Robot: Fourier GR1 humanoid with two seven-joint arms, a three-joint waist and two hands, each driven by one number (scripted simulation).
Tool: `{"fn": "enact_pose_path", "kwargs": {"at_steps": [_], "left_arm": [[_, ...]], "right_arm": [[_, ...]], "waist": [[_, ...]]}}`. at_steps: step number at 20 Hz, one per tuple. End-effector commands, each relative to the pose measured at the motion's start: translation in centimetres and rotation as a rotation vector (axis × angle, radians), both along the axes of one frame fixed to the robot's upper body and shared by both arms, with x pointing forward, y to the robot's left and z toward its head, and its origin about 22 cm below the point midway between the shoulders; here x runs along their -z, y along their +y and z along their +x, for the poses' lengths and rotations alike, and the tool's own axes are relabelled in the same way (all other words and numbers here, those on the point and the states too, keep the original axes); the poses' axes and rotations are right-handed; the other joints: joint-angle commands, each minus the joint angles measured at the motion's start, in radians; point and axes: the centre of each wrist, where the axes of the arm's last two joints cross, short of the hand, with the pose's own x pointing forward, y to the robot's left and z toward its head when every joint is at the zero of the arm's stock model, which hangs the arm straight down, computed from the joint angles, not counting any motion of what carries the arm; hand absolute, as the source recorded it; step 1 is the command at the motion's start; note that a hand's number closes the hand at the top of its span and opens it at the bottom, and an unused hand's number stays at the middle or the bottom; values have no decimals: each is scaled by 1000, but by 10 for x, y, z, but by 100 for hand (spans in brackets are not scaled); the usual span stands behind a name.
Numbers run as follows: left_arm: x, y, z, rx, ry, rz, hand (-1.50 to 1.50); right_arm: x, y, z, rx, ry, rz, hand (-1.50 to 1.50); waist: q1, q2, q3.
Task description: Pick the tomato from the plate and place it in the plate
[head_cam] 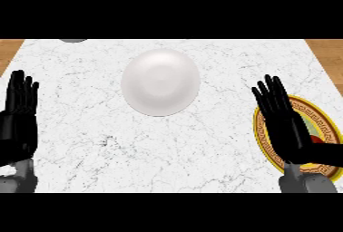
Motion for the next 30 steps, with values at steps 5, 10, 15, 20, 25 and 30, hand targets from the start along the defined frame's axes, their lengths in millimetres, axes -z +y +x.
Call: {"fn": "enact_pose_path", "kwargs": {"at_steps": [5, 10, 15, 20, 25, 30], "left_arm": [[80, -21, -37, 67, 495, -152, 0], [98, -43, -47, 171, 618, -243, 0], [95, -45, -34, 255, 644, -236, 0], [95, -70, -22, 256, 658, -217, 0], [96, -55, -36, 264, 658, -237, 0], [93, -61, -42, 259, 663, -248, 0]], "right_arm": [[-107, -130, -2, 208, -340, -401, 150], [-123, -218, -26, 729, -347, -661, -150], [-62, -273, -84, 707, -438, -580, -150], [-87, -302, -114, 632, -384, -726, -150], [-108, -304, -121, 423, -152, -1105, -150], [-117, -266, -119, 365, -97, -1238, -150]], "waist": [[-28, 23, 6], [-25, 30, 10], [25, 23, 10], [36, 21, 7], [41, 23, 6], [41, 18, 5]]}}
